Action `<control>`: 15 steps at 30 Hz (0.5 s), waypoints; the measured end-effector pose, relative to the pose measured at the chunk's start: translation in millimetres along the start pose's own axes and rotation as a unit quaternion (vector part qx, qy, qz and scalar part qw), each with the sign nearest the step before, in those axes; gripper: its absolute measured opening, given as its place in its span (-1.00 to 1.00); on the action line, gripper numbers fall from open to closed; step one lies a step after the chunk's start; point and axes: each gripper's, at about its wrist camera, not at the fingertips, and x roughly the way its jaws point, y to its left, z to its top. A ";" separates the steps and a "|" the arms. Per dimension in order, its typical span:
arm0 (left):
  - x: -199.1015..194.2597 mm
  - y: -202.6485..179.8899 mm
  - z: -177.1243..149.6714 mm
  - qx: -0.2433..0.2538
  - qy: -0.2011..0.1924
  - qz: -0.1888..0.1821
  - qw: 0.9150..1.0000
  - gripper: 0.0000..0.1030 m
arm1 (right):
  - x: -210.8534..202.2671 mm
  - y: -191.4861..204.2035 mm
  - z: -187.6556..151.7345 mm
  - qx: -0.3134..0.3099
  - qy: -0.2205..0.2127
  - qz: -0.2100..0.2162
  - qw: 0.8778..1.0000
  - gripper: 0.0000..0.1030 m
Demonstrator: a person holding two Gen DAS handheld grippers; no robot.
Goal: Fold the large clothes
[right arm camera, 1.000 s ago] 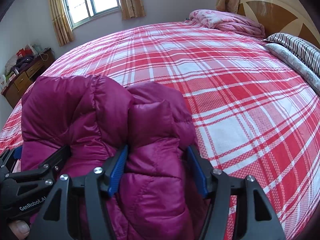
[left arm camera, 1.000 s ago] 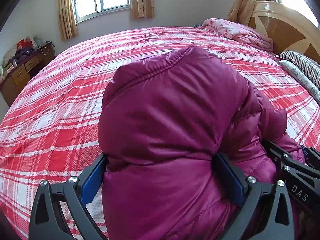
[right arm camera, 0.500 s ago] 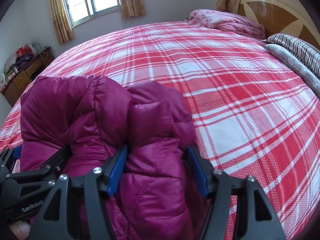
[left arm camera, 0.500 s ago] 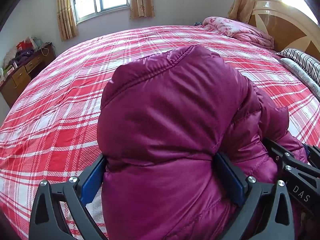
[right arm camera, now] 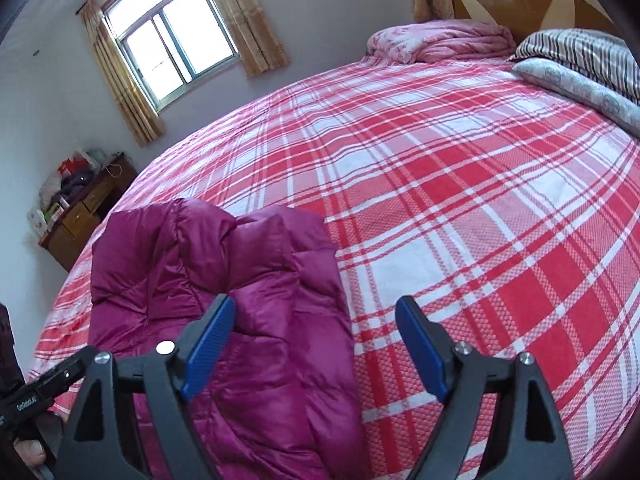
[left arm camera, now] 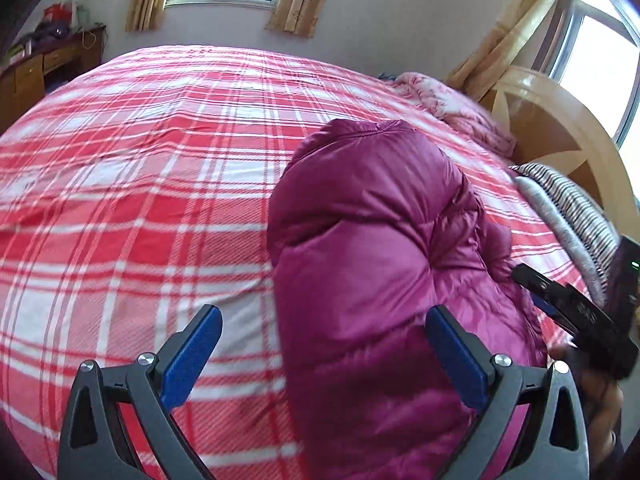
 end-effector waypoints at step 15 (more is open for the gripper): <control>22.6 -11.3 -20.1 -0.027 0.023 -0.118 0.992 0.97 | 32.2 1.8 -1.8 0.011 0.088 0.122 0.989 -0.06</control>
